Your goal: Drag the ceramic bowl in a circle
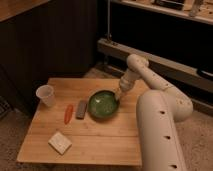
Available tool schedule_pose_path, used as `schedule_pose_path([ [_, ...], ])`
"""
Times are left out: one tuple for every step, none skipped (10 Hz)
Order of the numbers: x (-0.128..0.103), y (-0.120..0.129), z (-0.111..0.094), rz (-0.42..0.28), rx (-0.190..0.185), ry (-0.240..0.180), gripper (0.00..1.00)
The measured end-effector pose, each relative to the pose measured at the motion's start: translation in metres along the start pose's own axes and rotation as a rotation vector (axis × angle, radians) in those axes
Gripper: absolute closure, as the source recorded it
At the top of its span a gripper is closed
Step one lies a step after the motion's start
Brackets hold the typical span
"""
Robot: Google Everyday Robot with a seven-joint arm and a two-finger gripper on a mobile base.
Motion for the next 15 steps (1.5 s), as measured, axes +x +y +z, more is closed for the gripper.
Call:
schedule_pose_path([
  [-0.007, 0.011, -0.004, 0.027, -0.028, -0.004, 1.00],
  [-0.009, 0.018, -0.007, 0.046, -0.042, -0.003, 1.00],
  [-0.013, 0.030, -0.011, 0.077, -0.059, 0.002, 1.00],
  [-0.014, 0.043, -0.016, 0.107, -0.072, 0.012, 1.00],
  [-0.014, 0.054, -0.021, 0.135, -0.086, 0.021, 1.00],
  [-0.014, 0.065, -0.027, 0.160, -0.098, 0.031, 1.00],
  [-0.017, 0.079, -0.032, 0.188, -0.110, 0.037, 1.00],
  [-0.020, 0.088, -0.037, 0.207, -0.119, 0.041, 1.00],
  [-0.024, 0.096, -0.040, 0.220, -0.124, 0.043, 1.00],
  [-0.030, 0.104, -0.044, 0.236, -0.130, 0.045, 1.00],
  [-0.038, 0.112, -0.048, 0.249, -0.136, 0.044, 1.00],
  [-0.044, 0.118, -0.051, 0.257, -0.140, 0.045, 1.00],
  [-0.053, 0.123, -0.054, 0.265, -0.141, 0.047, 1.00],
  [-0.064, 0.127, -0.058, 0.269, -0.138, 0.048, 1.00],
  [-0.077, 0.130, -0.061, 0.271, -0.135, 0.046, 1.00],
])
